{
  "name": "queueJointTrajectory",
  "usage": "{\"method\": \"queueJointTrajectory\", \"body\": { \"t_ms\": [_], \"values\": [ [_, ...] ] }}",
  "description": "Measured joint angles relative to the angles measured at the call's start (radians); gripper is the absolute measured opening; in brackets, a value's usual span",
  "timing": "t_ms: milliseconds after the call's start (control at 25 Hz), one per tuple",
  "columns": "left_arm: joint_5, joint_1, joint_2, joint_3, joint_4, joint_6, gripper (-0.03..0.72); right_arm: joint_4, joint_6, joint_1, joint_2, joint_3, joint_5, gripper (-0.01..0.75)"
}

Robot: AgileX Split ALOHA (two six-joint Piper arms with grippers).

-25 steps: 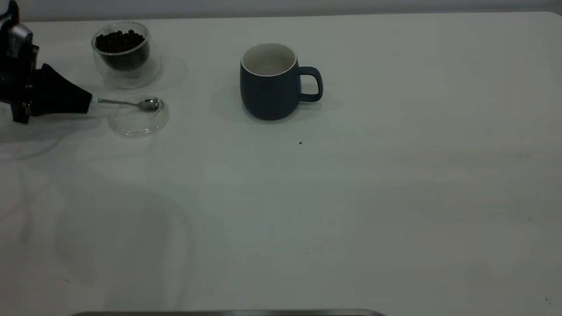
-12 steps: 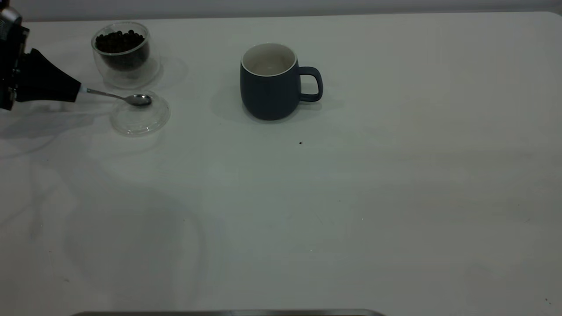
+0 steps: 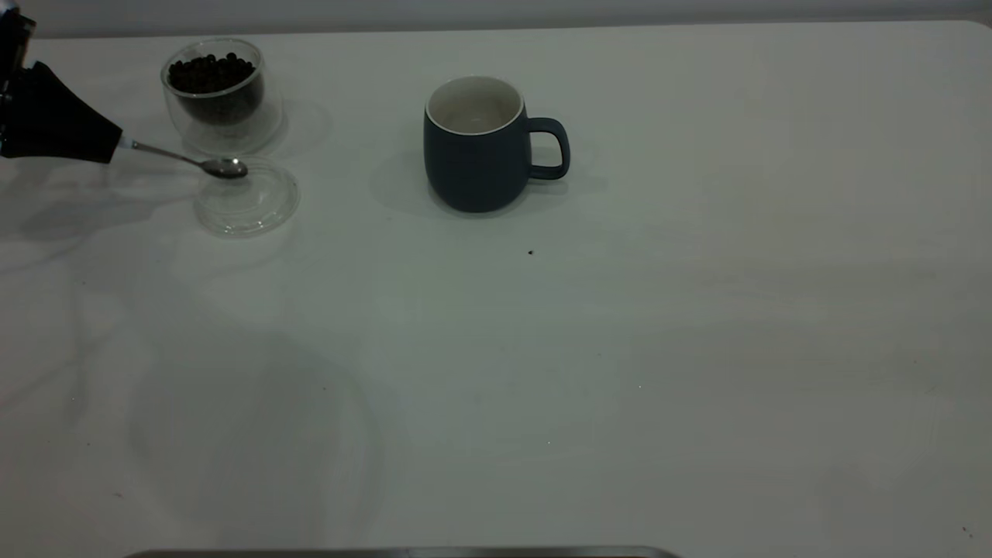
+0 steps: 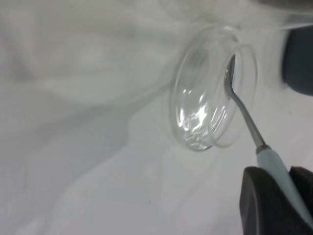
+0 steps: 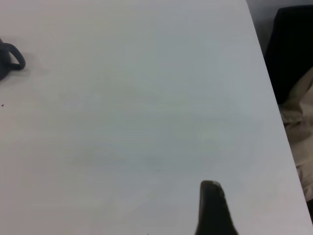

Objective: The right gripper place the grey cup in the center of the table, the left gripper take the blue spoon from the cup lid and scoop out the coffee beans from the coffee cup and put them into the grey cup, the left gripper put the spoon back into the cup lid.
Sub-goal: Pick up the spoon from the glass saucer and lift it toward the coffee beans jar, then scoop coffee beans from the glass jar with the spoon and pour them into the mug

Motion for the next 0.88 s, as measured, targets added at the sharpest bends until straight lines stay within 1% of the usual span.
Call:
{"method": "queueJointTrajectory", "body": {
  "t_ms": [200,320,480,720,880],
  "values": [
    [0.001,-0.009,-0.021,0.000,0.012,-0.028,0.121,0.000,0.000,0.000,0.000,0.000,0.000,0.458],
    [0.001,-0.026,-0.046,0.000,0.013,-0.042,0.121,0.000,0.000,0.000,0.000,0.000,0.000,0.458],
    [0.002,-0.061,-0.083,0.000,0.030,-0.066,0.121,0.000,0.000,0.000,0.000,0.000,0.000,0.458],
    [0.002,-0.133,-0.172,0.000,0.037,-0.096,0.121,0.000,0.000,0.000,0.000,0.000,0.000,0.458],
    [0.002,-0.151,-0.294,0.000,0.045,-0.130,0.121,0.000,-0.001,0.000,0.000,0.000,0.000,0.458]
  ]
}}
